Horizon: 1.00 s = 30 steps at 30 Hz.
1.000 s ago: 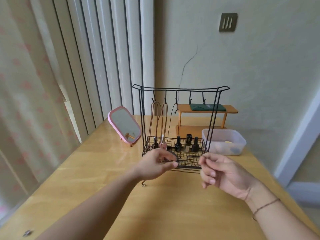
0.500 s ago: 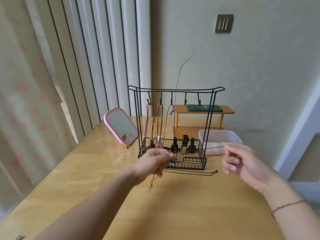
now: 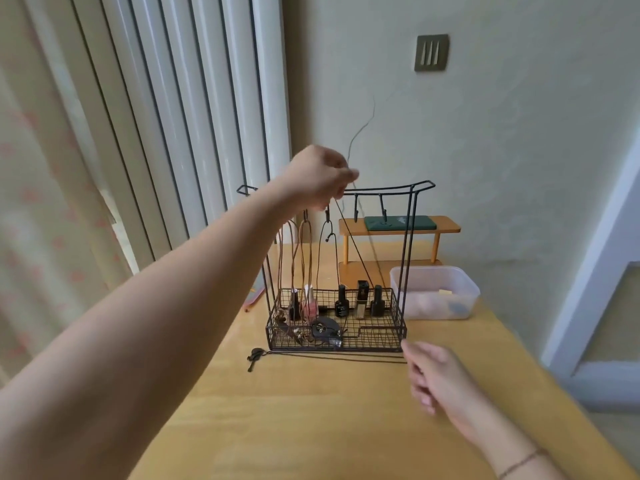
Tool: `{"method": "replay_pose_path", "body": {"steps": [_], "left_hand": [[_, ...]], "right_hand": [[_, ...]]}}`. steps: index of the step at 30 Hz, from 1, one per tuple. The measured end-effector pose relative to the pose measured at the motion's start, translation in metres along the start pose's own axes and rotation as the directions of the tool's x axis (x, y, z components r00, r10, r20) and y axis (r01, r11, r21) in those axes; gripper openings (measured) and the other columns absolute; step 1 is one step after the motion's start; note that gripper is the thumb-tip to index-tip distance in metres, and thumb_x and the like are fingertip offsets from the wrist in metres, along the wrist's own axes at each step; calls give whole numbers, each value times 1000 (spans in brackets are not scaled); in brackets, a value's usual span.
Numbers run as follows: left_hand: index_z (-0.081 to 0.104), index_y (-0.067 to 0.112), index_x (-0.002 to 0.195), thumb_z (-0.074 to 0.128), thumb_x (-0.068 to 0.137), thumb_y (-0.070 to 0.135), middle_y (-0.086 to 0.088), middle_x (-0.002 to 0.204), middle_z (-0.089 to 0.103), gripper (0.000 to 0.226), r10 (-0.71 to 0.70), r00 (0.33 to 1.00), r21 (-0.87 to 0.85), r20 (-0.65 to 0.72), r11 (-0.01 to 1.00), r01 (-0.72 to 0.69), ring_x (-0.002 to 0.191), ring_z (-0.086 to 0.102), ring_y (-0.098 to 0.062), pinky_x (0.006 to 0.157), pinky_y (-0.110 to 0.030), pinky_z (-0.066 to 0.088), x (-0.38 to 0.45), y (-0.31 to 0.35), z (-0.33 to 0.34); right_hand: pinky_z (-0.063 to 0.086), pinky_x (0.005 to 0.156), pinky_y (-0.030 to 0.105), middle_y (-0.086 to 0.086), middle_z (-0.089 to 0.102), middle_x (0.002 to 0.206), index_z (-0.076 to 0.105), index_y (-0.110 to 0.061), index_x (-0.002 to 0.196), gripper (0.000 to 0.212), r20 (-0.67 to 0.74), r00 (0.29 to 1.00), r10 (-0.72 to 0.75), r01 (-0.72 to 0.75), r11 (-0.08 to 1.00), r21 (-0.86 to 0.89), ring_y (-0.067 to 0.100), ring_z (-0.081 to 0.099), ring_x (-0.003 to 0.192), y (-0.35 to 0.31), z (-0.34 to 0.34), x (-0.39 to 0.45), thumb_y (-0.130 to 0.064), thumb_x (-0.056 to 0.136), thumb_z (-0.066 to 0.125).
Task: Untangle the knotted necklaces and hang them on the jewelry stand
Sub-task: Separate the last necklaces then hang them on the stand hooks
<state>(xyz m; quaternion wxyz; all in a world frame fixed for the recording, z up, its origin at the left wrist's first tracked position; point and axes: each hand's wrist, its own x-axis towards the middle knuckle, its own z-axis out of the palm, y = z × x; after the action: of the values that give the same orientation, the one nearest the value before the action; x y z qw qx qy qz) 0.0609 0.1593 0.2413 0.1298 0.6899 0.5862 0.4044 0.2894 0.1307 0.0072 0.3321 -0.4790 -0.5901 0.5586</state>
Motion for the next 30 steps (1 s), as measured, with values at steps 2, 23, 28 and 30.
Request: {"method": "replay_pose_path", "body": {"steps": [2,23,28,30], "left_hand": [[61,21,74,59,98,34,6,71,62,28,101,994,276,-43,957,-86,65,61,-10,67,-26,51,15,-1,13],[64,23,109,68,93,35,2,92,70,21,320,941,682,-109,713,-163,89,63,-25,94,-39,40,4,-31,46],[65,24,104,63,96,34,3,87,68,13,328,940,678,-93,712,-182,81,57,-26,90,-36,35,3,-32,46],[65,23,104,60,98,32,5,83,66,12,337,938,684,-86,704,-191,78,57,-24,92,-36,34,2,-35,47]], "right_hand": [[17,40,21,-2,30,56,44,-16,75,35,-28,999,46,-46,999,5,14,28,41,0,8,-1,-35,104,49],[52,57,31,-4,62,69,55,-17,78,29,-133,947,-294,111,685,-720,14,60,64,-36,36,49,-37,99,54],[53,68,31,0,60,87,57,-16,97,20,20,923,-385,226,499,-836,14,59,77,-55,61,110,-26,104,41],[54,68,31,4,63,89,58,-13,93,20,63,971,-229,173,502,-847,16,61,74,-49,66,126,-21,103,43]]}}
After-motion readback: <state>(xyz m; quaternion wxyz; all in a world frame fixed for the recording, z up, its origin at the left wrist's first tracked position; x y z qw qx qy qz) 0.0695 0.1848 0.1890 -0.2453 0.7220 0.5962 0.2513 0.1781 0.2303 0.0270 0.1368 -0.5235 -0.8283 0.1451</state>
